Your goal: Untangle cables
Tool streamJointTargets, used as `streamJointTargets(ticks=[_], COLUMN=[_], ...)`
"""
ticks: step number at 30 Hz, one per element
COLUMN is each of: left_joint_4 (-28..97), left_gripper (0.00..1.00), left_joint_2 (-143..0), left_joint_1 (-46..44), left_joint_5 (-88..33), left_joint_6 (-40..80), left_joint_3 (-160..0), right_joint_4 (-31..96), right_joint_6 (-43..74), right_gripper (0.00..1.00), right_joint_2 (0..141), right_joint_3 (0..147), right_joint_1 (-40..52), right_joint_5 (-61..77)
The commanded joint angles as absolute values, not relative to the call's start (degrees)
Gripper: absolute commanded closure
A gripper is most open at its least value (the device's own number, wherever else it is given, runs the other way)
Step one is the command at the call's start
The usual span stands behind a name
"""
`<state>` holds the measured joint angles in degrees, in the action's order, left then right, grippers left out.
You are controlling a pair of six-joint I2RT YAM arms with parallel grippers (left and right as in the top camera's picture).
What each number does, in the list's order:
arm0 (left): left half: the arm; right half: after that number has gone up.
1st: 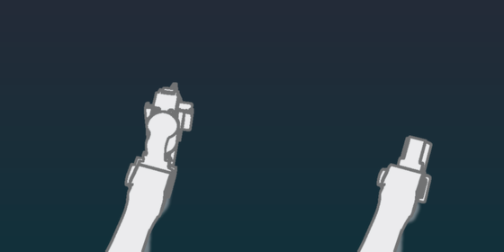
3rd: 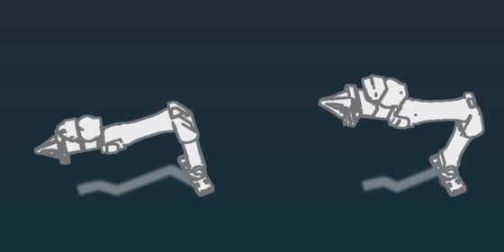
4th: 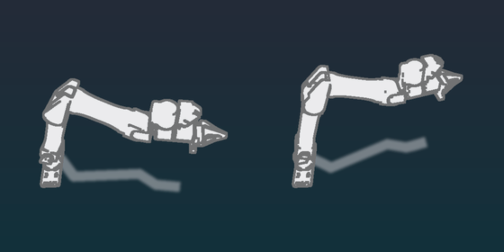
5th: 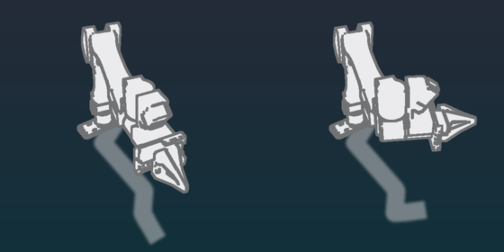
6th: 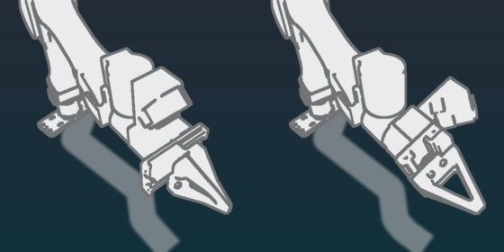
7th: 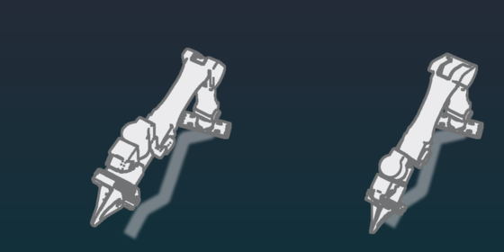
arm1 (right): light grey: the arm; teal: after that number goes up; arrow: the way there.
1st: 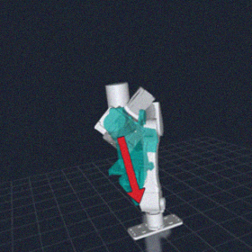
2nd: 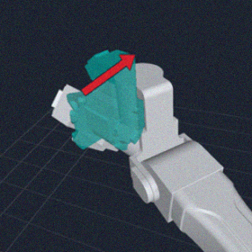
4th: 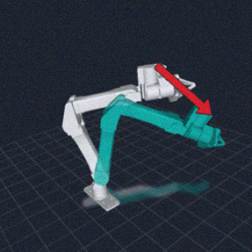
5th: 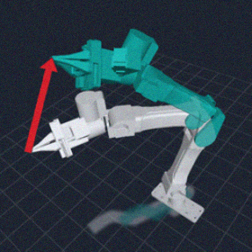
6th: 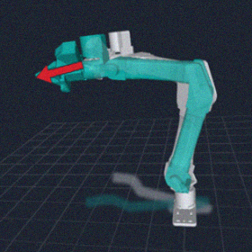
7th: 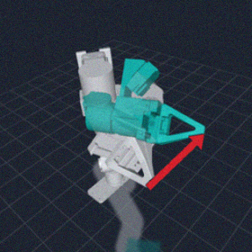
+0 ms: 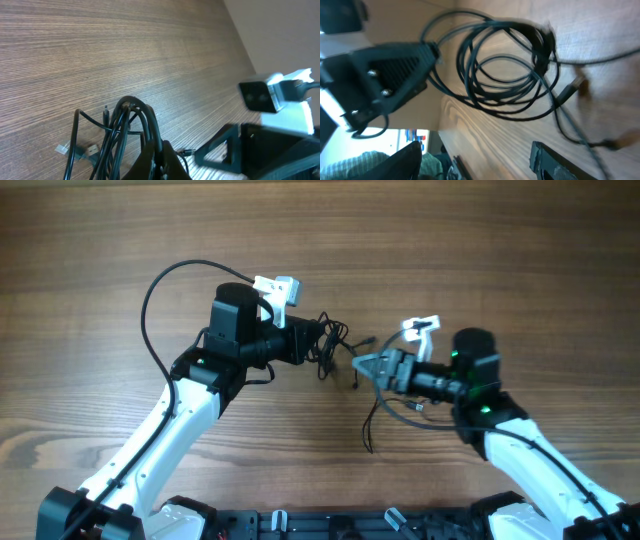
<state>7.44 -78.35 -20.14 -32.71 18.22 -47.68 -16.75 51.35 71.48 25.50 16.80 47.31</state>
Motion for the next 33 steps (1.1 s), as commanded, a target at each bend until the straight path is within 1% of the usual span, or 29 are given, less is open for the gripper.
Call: streamJointTargets(ticks=[1,2,4,7,9,10,12,15,18,20,22,23,25,26,28,31,32,33], left_joint_4=[6.85,6.85,6.94,6.83,7.16,7.6,9.23,10.35,8.45,3.75,-4.23,-6.66,-7.33,-6.37,-2.26,6.63,9.67,11.79], left_gripper=[0.96,0.96,0.96,0.96,0.96,0.96,0.96,0.96,0.96,0.96,0.96,0.96,0.96,0.96,0.95,0.92,0.85,0.73], left_joint_2=[-78.04,-77.6,-76.44,-74.22,-73.58,-73.56,-74.15,-76.2,-78.74,-80.36,-81.97,-82.63,-83.79,-84.58,-86.35,-89.43,-90.54,-91.29], left_joint_1=[-19.7,-19.31,-18.37,-16.53,-15.49,-14.92,-13.56,-12.05,-10.68,-10.15,-10.11,-10.15,-10.22,-10.22,-10.17,-9.63,-9.26,-8.93], left_joint_5=[-34.09,-34.09,-34.09,-34.0,-33.71,-32.97,-30.83,-30.11,-34.04,-39.2,-45.45,-46.98,-46.72,-46.0,-44.21,-39.07,-36.07,-33.52], left_joint_6=[16.67,16.69,16.71,17.21,19.86,23.31,34.0,44.05,55.07,57.56,57.45,57.34,55.48,53.36,48.99,43.11,42.06,41.95], left_joint_3=[-47.48,-47.48,-47.48,-47.48,-47.48,-47.48,-47.48,-47.46,-47.46,-47.46,-47.46,-47.46,-47.46,-47.46,-47.46,-47.46,-47.46,-47.46], right_joint_4=[-17.12,-17.15,-17.23,-17.5,-17.1,-16.51,-15.62,-14.92,-14.37,-14.0,-13.91,-13.82,-13.3,-13.17,-12.97,-12.49,-12.32,-12.29], right_joint_6=[64.51,67.59,70.89,70.98,70.32,70.04,68.84,68.79,68.73,67.26,64.55,64.12,64.07,64.07,64.05,64.05,64.05,64.01], right_gripper=[0.3,0.33,0.36,0.36,0.36,0.36,0.36,0.36,0.36,0.36,0.36,0.38,0.42,0.44,0.44,0.43,0.43,0.42], right_joint_2=[71.79,71.79,71.79,71.79,71.79,71.79,71.79,71.79,71.79,71.79,71.79,71.79,71.79,71.79,71.79,71.79,71.79,71.79], right_joint_3=[25.76,25.76,25.76,25.76,25.76,25.76,25.76,25.76,25.76,25.76,25.76,25.76,25.76,25.76,25.76,25.76,25.76,25.76], right_joint_1=[22.06,23.0,23.9,24.1,24.1,24.1,24.1,24.1,24.1,24.1,24.1,24.1,24.1,24.1,24.1,24.1,24.1,24.1], right_joint_5=[29.8,26.96,24.36,24.18,24.16,23.77,23.29,23.09,22.63,22.24,22.24,22.26,22.26,22.26,22.26,22.28,22.28,22.28])
